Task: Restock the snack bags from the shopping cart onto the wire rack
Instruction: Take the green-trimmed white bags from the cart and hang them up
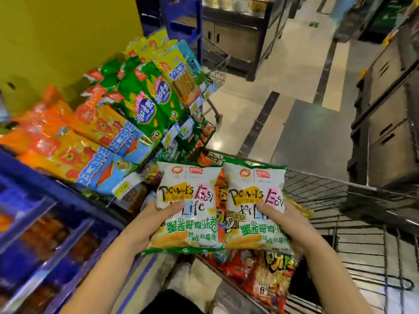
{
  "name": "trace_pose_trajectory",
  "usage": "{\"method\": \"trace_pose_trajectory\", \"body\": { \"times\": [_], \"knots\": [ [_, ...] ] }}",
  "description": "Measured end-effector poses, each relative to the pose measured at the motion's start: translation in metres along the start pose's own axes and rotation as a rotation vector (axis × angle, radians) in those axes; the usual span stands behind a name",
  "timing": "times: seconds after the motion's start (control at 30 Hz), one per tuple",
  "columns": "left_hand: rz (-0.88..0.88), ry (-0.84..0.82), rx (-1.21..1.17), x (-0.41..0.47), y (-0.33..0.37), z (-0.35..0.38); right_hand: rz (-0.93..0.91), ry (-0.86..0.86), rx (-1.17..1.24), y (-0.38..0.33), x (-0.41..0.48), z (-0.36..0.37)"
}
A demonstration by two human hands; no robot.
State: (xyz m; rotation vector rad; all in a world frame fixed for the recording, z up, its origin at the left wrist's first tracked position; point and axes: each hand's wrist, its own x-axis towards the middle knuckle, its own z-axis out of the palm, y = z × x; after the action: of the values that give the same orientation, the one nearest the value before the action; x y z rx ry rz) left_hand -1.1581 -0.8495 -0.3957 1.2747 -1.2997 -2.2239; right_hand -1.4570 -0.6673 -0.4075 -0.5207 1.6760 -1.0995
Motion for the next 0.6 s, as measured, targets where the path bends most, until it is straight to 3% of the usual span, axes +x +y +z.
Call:
{"method": "trace_pose_trajectory", "body": {
  "times": [0.23, 0.6],
  "knots": [
    [0.018, 0.290, -0.131, -0.082, -0.058, 0.011, -0.002, -0.192, -0.199, 0.027, 0.021, 0.008],
    [0.169, 0.774, -0.435, -0.284, -0.161, -0.025, -0.143, -0.730, -0.488, -0.014, -0.048, 0.180]
  ]
}}
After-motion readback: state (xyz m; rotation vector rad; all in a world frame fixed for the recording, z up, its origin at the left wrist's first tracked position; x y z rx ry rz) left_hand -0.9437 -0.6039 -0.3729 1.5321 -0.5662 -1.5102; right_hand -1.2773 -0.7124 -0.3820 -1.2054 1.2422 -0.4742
